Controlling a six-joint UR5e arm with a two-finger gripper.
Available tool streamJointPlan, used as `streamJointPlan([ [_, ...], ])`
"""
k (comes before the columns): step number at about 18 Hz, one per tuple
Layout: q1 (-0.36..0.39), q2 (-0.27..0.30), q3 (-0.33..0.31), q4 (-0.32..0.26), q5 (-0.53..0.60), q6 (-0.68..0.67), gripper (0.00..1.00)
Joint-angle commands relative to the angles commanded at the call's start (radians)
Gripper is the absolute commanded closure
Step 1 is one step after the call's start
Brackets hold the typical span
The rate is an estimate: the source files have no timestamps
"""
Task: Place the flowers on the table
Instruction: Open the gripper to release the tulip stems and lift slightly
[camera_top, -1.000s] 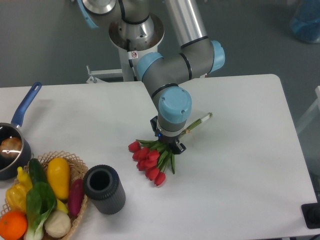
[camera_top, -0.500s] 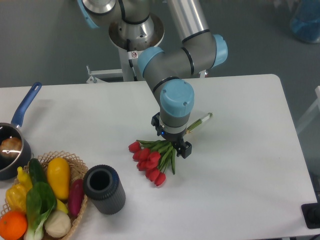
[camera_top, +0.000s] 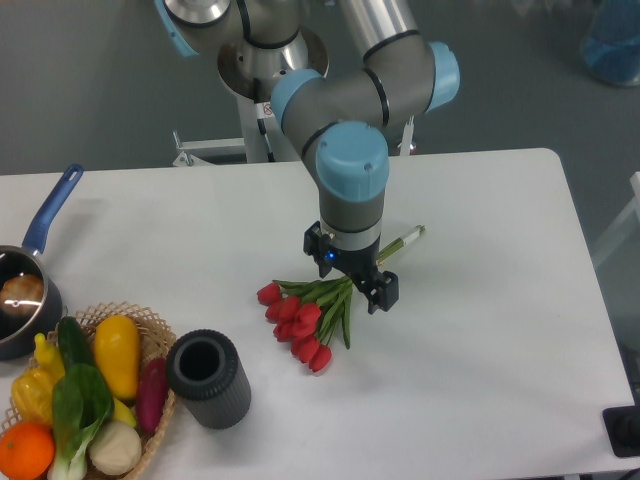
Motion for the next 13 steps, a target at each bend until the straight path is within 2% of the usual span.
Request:
streamJointPlan([
  [4,0.003,0.000,0.038,0.015,0.000,0.000,0.00],
  [7,0.020,0.021,0.040,0.015,-0.005,0.002,0.00],
  [13,0.080,0.060,0.042,0.015,-0.101,0.003,0.00],
])
